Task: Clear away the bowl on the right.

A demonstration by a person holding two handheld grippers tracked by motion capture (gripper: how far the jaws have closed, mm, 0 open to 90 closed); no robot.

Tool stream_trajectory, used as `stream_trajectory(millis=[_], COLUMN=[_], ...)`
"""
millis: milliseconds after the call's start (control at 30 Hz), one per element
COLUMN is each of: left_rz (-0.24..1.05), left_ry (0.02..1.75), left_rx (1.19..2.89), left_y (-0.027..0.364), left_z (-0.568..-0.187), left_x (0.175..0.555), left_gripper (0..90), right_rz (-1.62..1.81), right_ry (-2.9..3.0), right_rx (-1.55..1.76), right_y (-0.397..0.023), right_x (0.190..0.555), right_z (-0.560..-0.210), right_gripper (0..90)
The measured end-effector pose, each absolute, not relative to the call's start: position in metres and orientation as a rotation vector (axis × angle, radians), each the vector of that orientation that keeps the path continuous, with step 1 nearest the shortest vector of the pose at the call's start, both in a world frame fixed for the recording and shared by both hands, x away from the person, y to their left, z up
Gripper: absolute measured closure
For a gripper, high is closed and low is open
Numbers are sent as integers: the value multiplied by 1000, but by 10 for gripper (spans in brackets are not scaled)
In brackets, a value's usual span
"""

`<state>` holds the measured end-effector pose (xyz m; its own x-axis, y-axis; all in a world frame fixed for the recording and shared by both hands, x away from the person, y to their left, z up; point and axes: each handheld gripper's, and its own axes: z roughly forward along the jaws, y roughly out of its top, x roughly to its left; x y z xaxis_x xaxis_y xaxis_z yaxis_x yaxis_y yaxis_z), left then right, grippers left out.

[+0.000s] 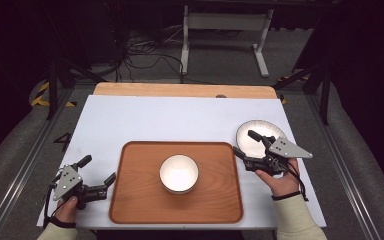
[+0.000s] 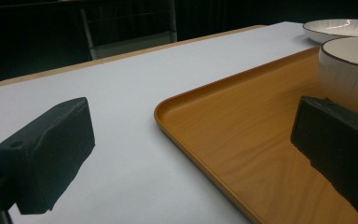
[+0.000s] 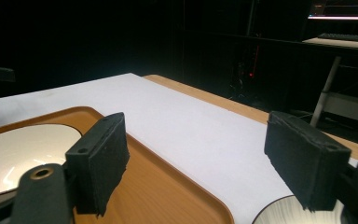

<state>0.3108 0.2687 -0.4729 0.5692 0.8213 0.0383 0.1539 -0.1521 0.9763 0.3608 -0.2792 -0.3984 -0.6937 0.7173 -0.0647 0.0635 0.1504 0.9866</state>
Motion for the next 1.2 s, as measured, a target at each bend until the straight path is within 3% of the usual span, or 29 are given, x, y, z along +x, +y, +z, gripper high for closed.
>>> stream_trajectory(millis=[1200], left_rz=[721], left_ry=[830], left_rx=[1650], left_y=[269], left_z=[-473], left_x=[311], left_gripper=[2], right_rz=[1528], right_ry=[1995], right_rx=[877], right_y=[-299], right_x=[358], right_z=[-455], right_gripper=[180])
